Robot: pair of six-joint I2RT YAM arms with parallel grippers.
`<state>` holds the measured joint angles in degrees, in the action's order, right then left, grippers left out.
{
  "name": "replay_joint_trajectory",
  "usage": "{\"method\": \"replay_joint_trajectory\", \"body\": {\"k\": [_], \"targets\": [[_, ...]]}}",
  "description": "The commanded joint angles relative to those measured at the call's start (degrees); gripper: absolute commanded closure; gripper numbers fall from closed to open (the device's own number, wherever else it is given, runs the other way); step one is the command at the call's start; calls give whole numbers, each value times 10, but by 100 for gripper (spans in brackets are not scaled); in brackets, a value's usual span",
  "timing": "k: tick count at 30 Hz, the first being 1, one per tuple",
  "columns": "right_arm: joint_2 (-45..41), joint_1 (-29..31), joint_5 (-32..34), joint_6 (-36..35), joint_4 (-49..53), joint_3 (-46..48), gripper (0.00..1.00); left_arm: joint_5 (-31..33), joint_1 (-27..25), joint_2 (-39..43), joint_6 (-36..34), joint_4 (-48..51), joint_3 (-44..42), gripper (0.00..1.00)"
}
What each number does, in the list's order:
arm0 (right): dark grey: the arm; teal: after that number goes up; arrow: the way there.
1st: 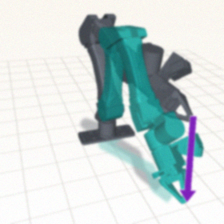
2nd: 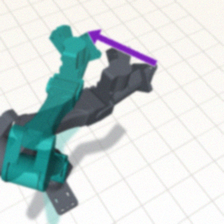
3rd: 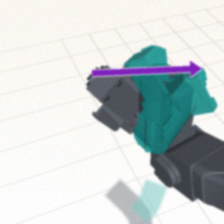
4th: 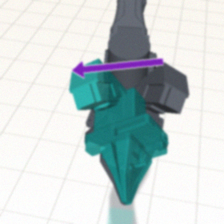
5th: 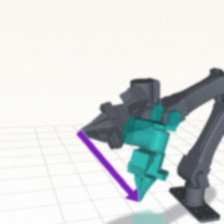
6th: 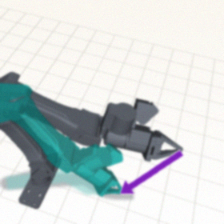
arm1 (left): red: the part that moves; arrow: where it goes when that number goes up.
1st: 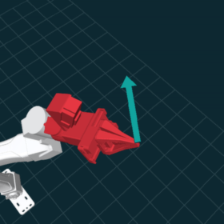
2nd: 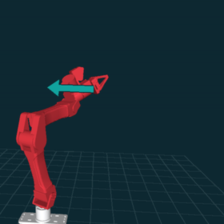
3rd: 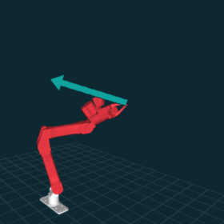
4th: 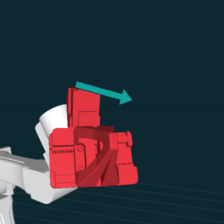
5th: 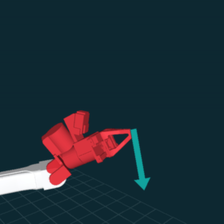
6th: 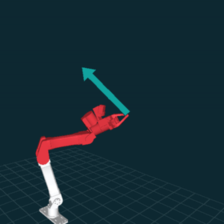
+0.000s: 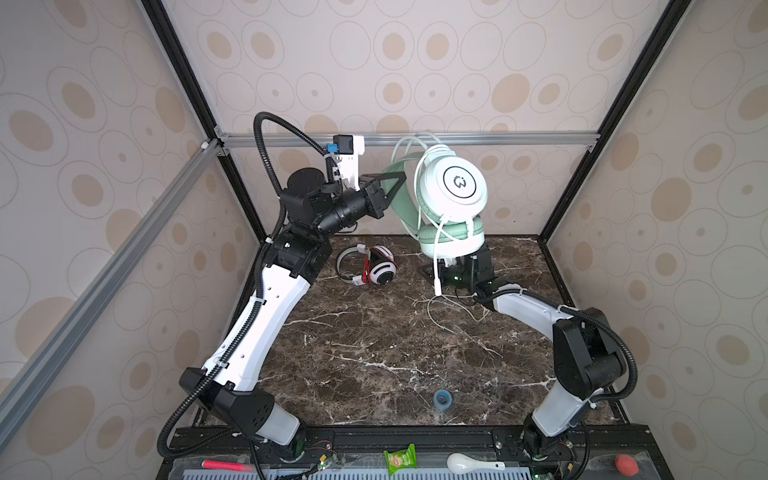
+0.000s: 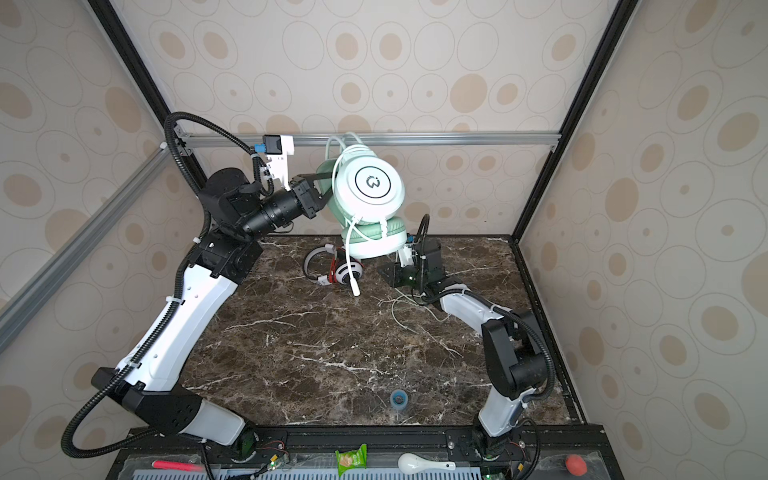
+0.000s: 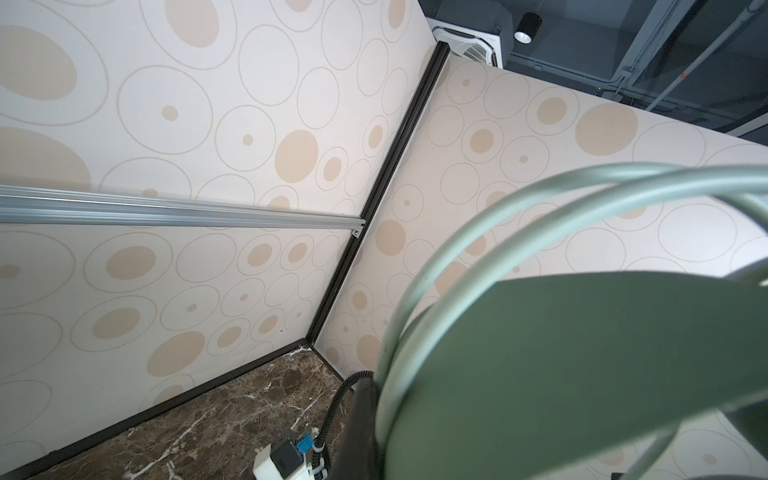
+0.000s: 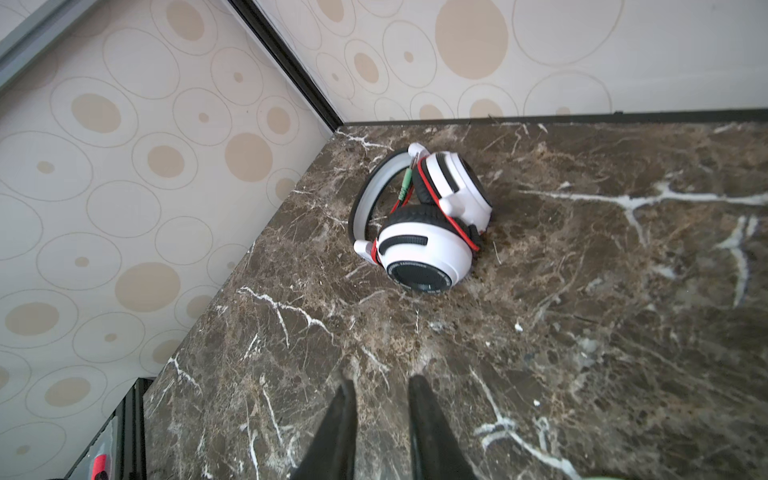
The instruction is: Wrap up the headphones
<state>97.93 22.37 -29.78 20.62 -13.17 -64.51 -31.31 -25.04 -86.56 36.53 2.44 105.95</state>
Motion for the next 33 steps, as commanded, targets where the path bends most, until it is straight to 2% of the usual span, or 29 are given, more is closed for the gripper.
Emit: {"method": "replay_joint_trajectory", "body": {"k": [1, 8, 10, 13, 18, 23, 27, 33], "targets": [[-25, -2, 2, 6, -8, 31, 79, 40, 8, -1, 31, -36, 41, 100], [-39, 6, 17, 8, 6, 79, 100, 108, 33, -30, 80, -67, 54, 100], [-48, 11, 28, 5, 18, 85, 100, 143, 35, -37, 87, -62, 61, 100], [-70, 25, 52, -4, 32, 98, 100, 232, 37, -32, 107, -65, 40, 100], [-106, 70, 115, -61, 125, 91, 100, 328, 41, -64, 131, -20, 67, 100], [-156, 117, 174, -101, 196, 93, 100, 407, 43, -119, 105, 54, 130, 100], [-189, 156, 207, -123, 248, 86, 100, 440, 44, -164, 71, 90, 177, 100], [-222, 217, 255, -162, 329, 51, 100, 506, 45, -196, -4, 116, 191, 100]]}}
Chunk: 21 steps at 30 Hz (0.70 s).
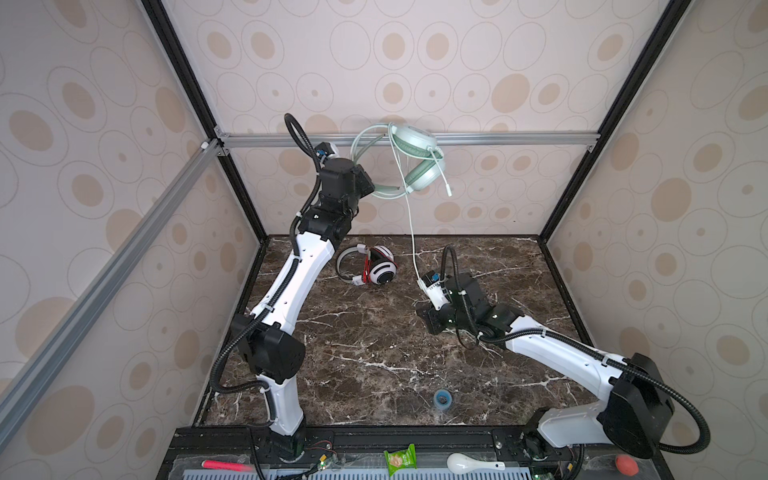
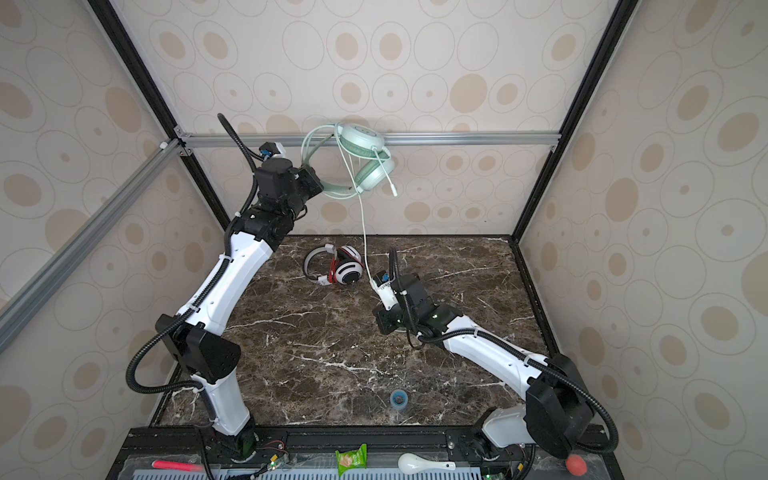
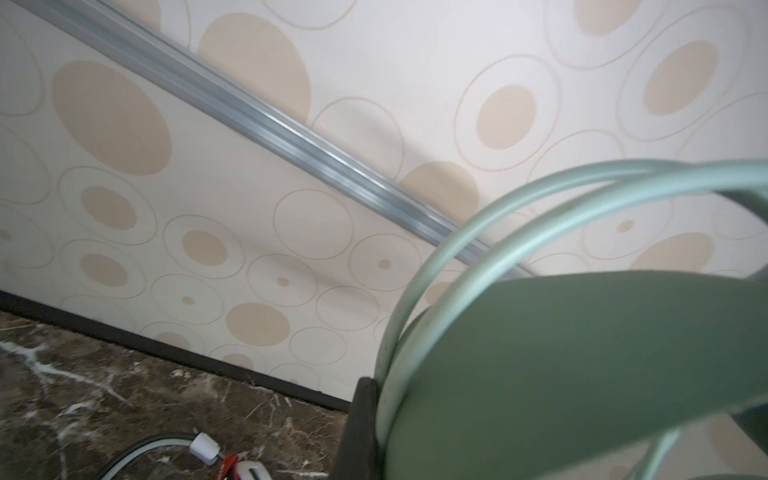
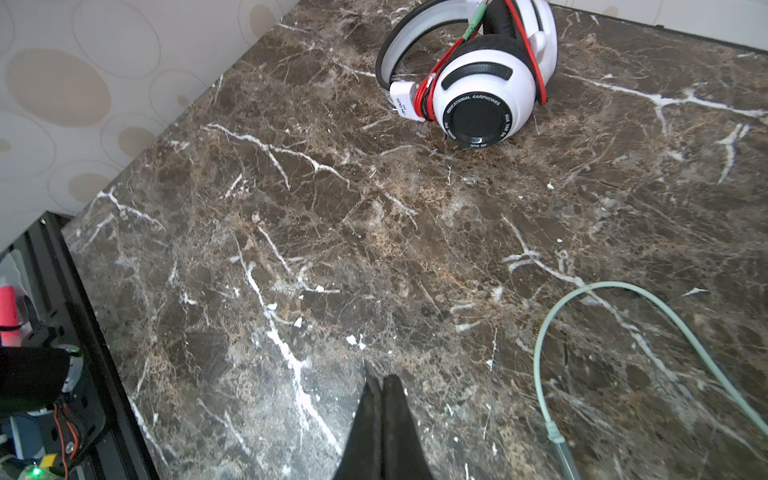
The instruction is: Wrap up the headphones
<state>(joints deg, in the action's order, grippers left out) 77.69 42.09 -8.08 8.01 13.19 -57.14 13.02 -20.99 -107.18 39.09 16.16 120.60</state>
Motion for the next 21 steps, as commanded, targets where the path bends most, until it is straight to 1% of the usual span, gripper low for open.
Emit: {"method": "replay_joint_trajectory", "body": {"k": [1, 5, 9, 13, 19, 21], "targets": [[-24, 27, 45, -40, 77, -29, 100, 75, 3, 7, -45, -17, 45, 100], [-45, 38, 53, -39, 98, -41, 100, 122, 3, 0, -106, -8, 32, 100], [-53, 44, 67, -58, 124, -70, 100, 161, -5, -2, -157, -14, 11, 100], [-47, 47, 82, -91, 167, -120, 100, 204, -26, -5, -218, -16, -4, 100], [-37, 46, 110, -150, 218, -196, 100, 256, -61, -7, -286, -23, -33, 100], [-28, 46, 121, -175, 240, -227, 100, 275, -78, -6, -323, -29, -45, 100]]}}
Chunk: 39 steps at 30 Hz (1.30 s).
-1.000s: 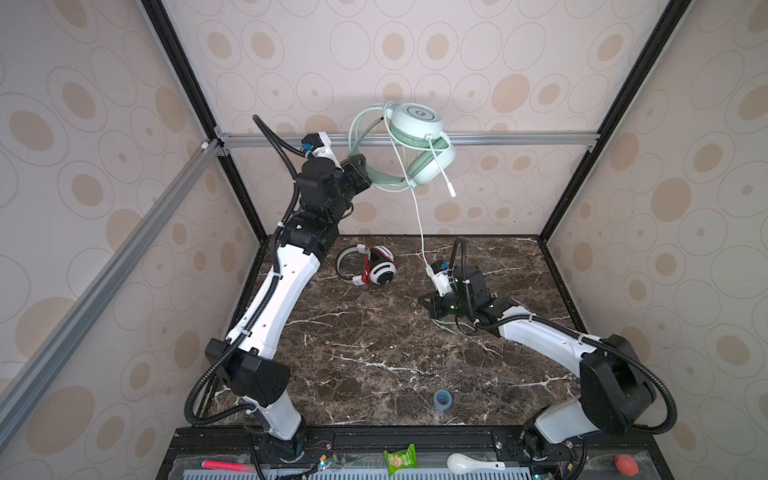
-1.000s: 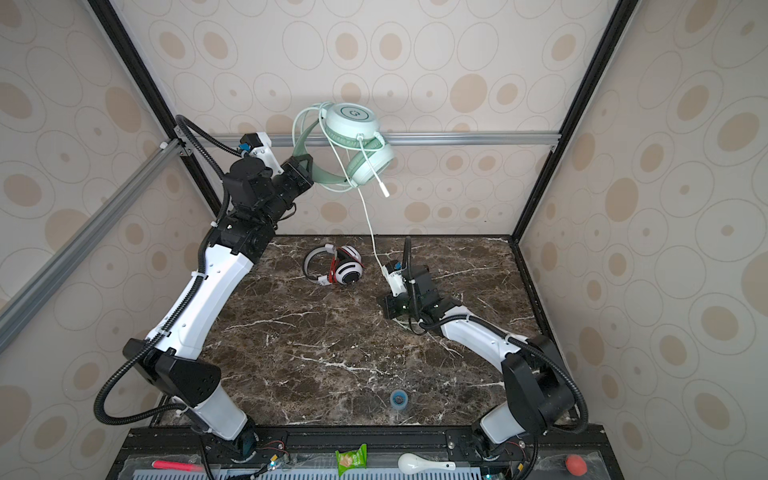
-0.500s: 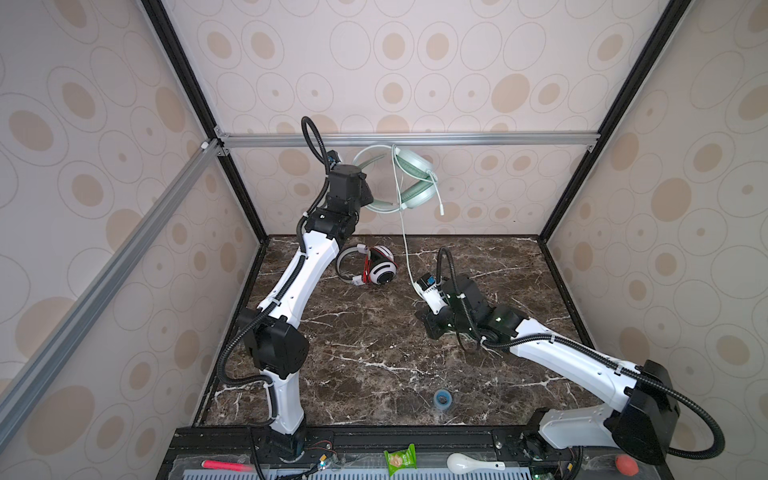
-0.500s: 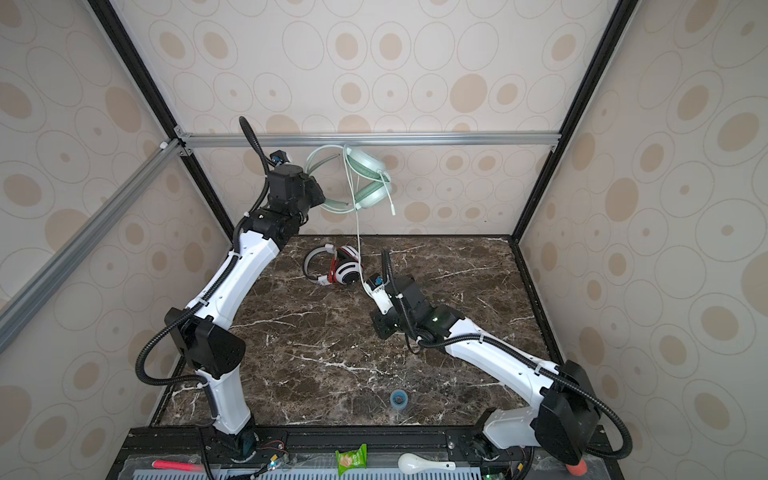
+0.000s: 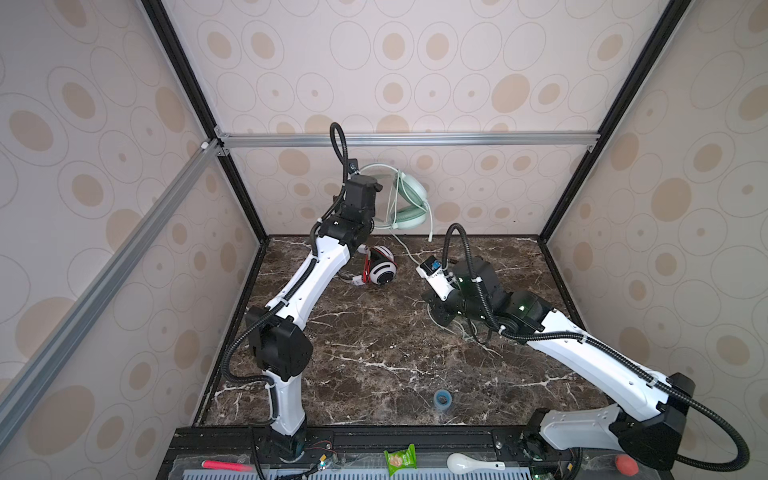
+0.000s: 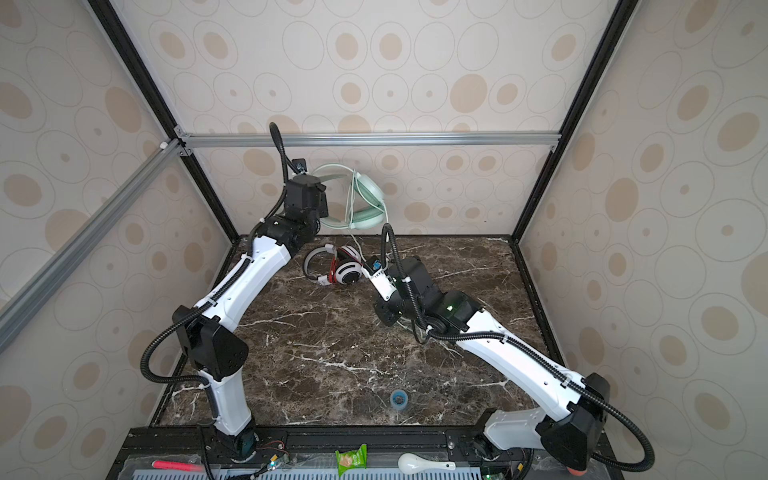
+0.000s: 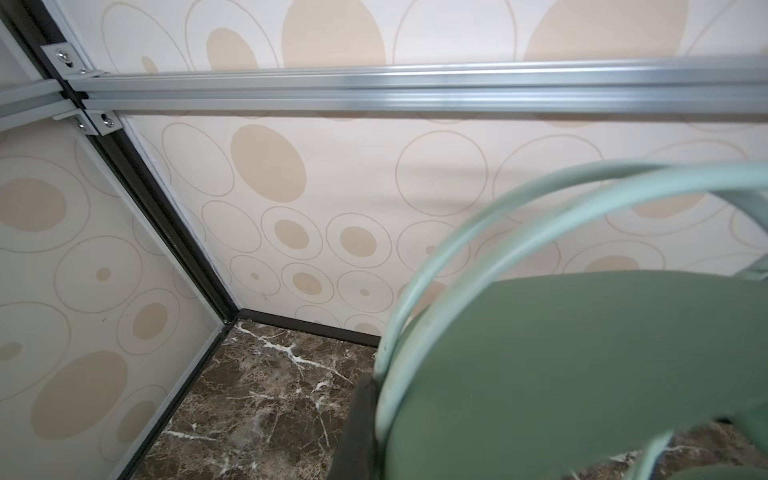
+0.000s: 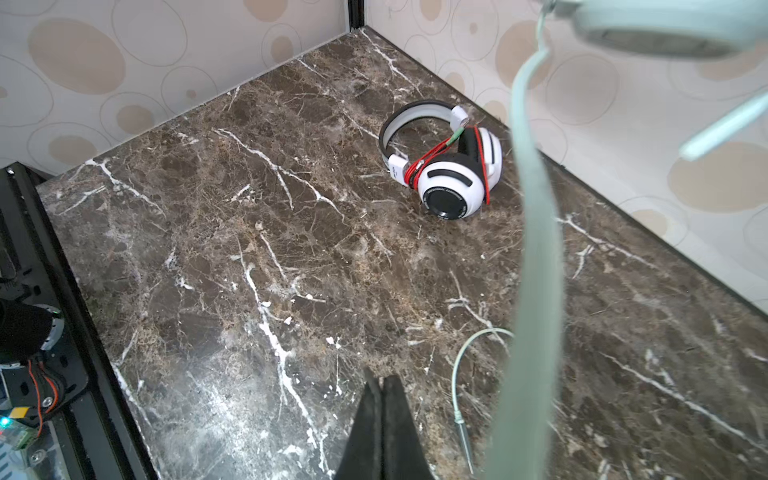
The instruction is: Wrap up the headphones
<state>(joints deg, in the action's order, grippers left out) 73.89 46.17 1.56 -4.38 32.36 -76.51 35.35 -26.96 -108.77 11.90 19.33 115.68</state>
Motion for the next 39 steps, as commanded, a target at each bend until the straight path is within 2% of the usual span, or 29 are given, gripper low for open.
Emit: {"method": "replay_joint_trajectory", "body": {"k": [1, 4, 7, 12, 18, 24, 31, 39], "targets": [[15, 5, 29, -63, 58, -45, 100, 58, -26, 12, -66, -66, -8, 100], [29, 5, 66, -92, 81, -82, 100, 60, -39, 36, -81, -73, -66, 100], [44, -3, 81, -116, 102, -119, 100, 34, -46, 70, -82, -76, -133, 100], [76, -43, 54, -113, 132, -184, 100, -60, -60, 132, -109, -75, -237, 100], [120, -89, 32, -111, 156, -243, 100, -151, -68, 204, -124, -67, -322, 100], [166, -146, -3, -84, 180, -297, 100, -247, -72, 256, -125, -40, -360, 100], [181, -196, -46, -43, 158, -297, 99, -293, -71, 283, -115, -17, -369, 100], [180, -245, -87, 13, 117, -247, 97, -348, -71, 294, -99, 3, -351, 100]]}}
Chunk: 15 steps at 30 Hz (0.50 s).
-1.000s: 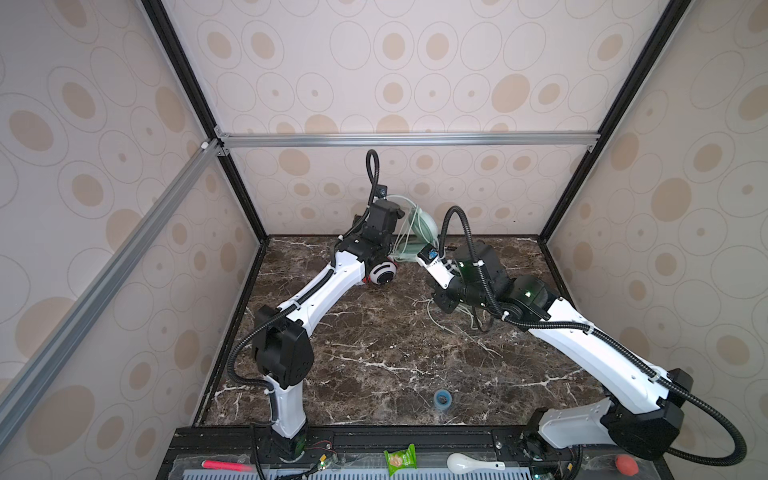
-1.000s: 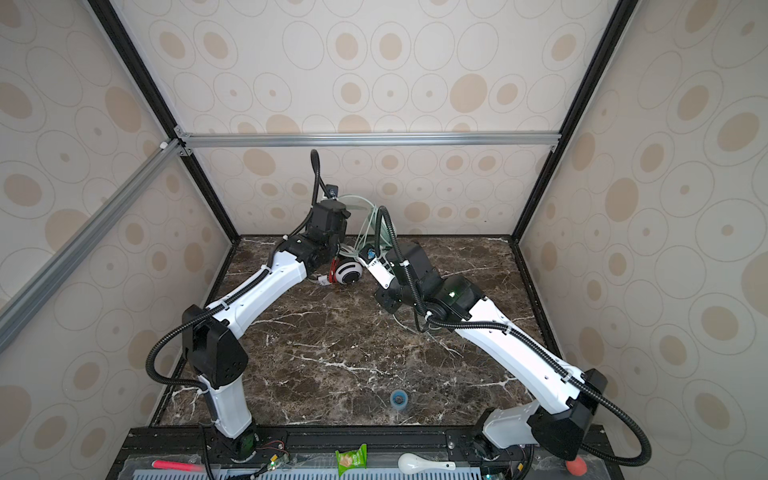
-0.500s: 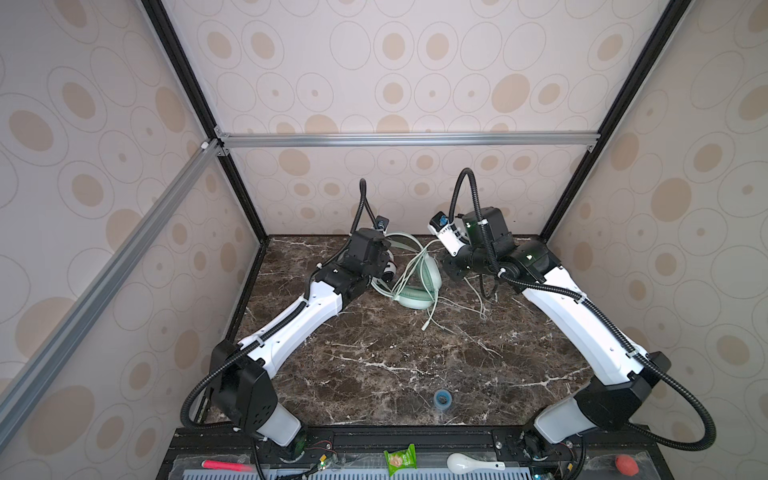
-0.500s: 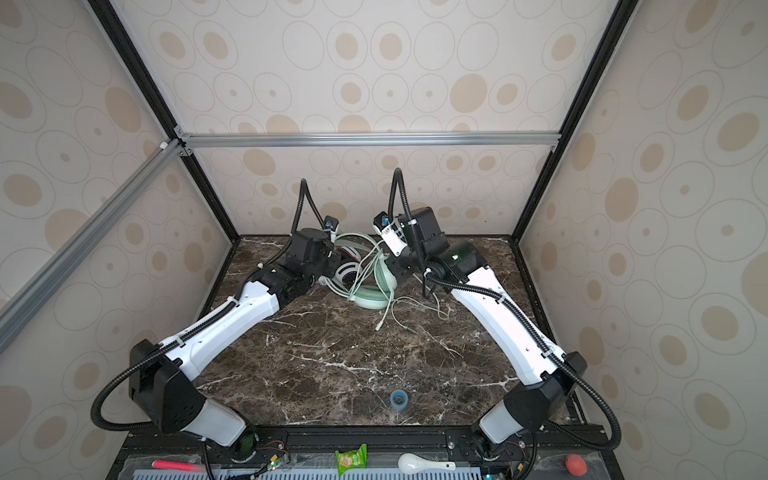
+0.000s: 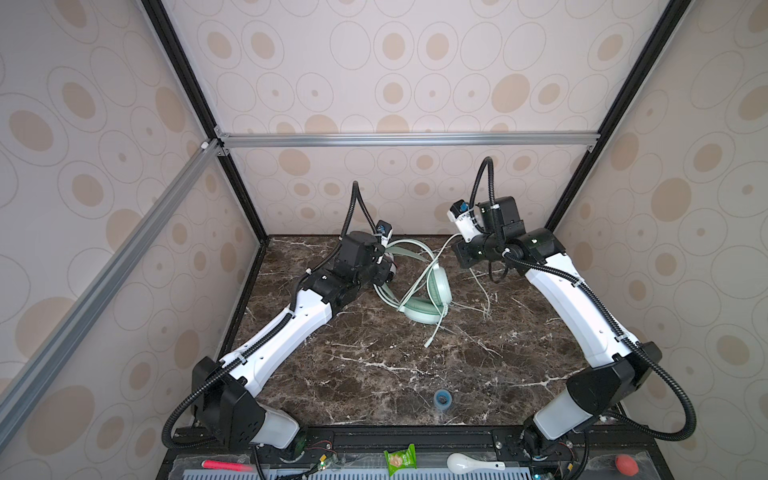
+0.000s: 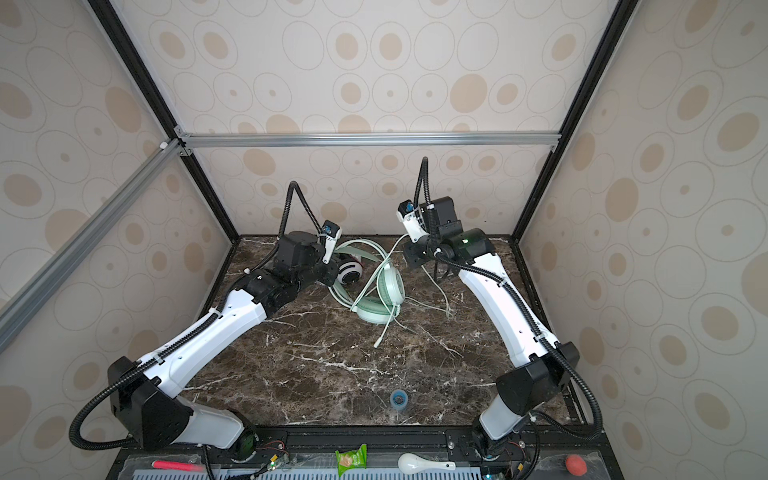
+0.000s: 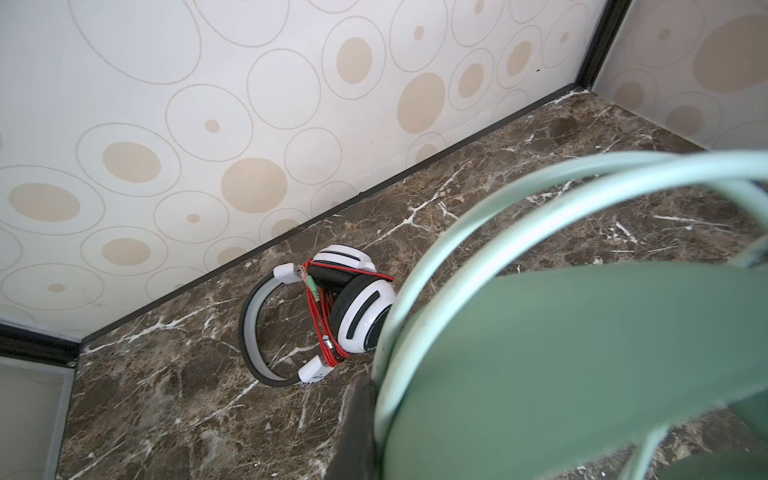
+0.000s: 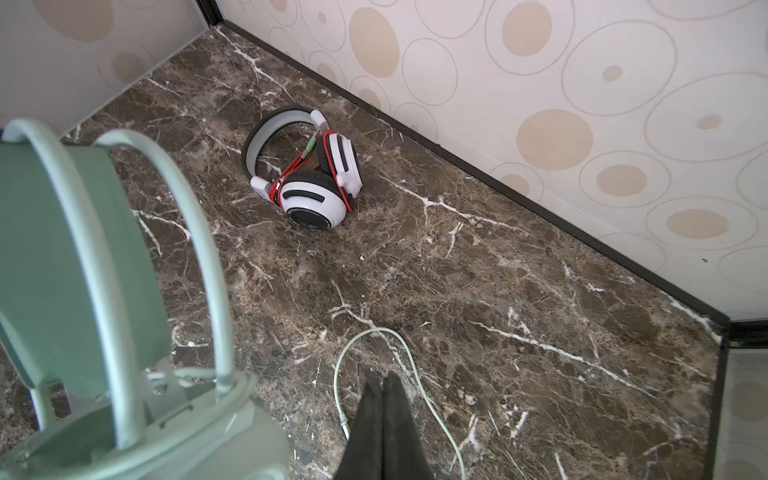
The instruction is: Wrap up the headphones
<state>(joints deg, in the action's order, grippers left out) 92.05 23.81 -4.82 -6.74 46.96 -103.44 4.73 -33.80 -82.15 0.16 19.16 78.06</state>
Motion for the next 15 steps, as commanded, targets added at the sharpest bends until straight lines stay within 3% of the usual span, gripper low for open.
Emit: {"method": "replay_joint_trajectory", "body": {"k": [1, 15], "targets": [[-5, -26, -27, 42, -35, 31, 96, -46, -3, 30, 24, 4, 26, 100], [-64, -51, -113, 70, -185, 175, 84, -125, -3, 29, 88, -5, 105, 100]]}}
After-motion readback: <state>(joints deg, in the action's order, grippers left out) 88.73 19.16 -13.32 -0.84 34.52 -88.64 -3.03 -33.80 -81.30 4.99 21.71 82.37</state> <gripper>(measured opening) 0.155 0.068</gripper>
